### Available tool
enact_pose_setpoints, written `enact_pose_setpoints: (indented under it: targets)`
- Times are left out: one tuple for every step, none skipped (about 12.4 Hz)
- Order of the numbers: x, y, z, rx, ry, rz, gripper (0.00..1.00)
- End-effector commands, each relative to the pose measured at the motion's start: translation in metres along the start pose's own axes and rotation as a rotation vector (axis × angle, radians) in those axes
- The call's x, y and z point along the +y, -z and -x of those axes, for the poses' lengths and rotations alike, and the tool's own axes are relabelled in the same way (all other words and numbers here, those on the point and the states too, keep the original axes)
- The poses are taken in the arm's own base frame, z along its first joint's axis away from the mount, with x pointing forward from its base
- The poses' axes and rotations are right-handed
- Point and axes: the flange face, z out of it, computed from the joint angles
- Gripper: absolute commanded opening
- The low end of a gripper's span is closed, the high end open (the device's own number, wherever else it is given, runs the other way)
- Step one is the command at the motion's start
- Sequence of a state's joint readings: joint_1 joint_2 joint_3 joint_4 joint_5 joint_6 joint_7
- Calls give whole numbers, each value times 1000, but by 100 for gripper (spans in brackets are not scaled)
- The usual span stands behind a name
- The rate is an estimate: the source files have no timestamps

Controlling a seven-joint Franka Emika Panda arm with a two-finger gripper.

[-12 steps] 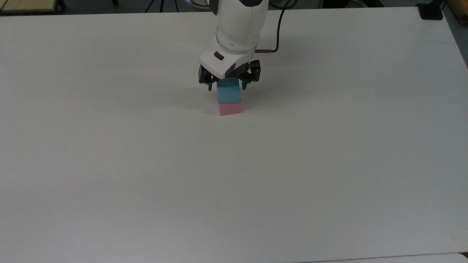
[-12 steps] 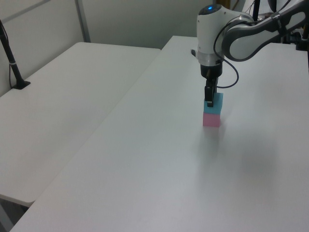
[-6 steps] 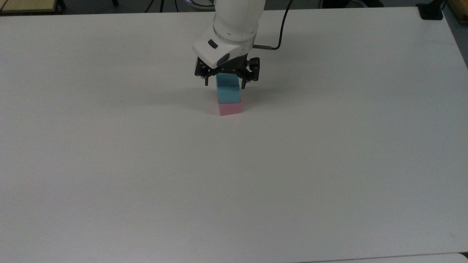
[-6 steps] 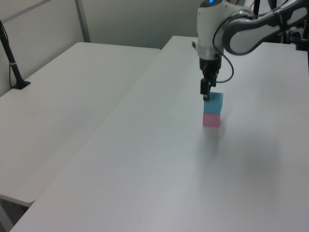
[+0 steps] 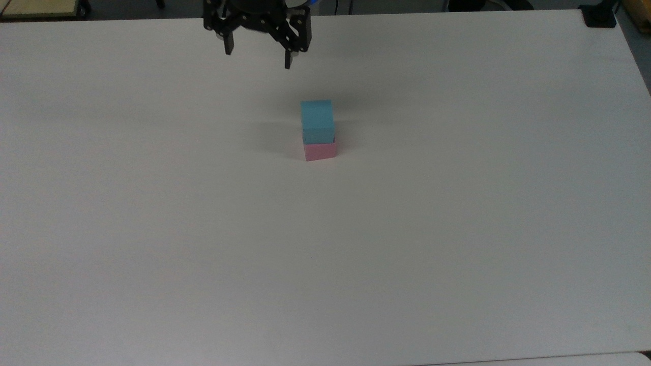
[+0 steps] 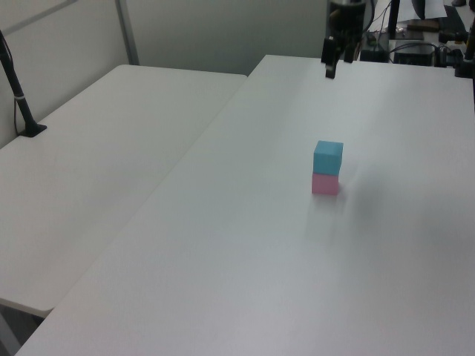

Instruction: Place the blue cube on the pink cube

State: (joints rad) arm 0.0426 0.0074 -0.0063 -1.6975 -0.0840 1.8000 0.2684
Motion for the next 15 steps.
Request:
enact_pose_setpoints:
  targets:
    - [39,41,20,1,-54,-17,100]
    - [41,45,22,4,-37,-22,100]
    - [41,47,23,4,-27,-25,100]
    - [43,48,25,1,-20,-24,100]
    - [48,50,25,5,8,-25,100]
    - [52,51,25,7,66,-23,100]
    - [61,52,23,11,155,-20,100]
    - [70,52,22,11,177,-21,100]
    - [74,56,21,20,189,-22,100]
    - [76,57,20,22,189,-21,100]
    - [77,57,20,25,189,-20,100]
    - [78,57,19,29,184,-24,100]
    - [78,56,18,29,179,-24,100]
    - [77,57,18,27,176,-24,100]
    - [77,60,18,32,174,-25,100]
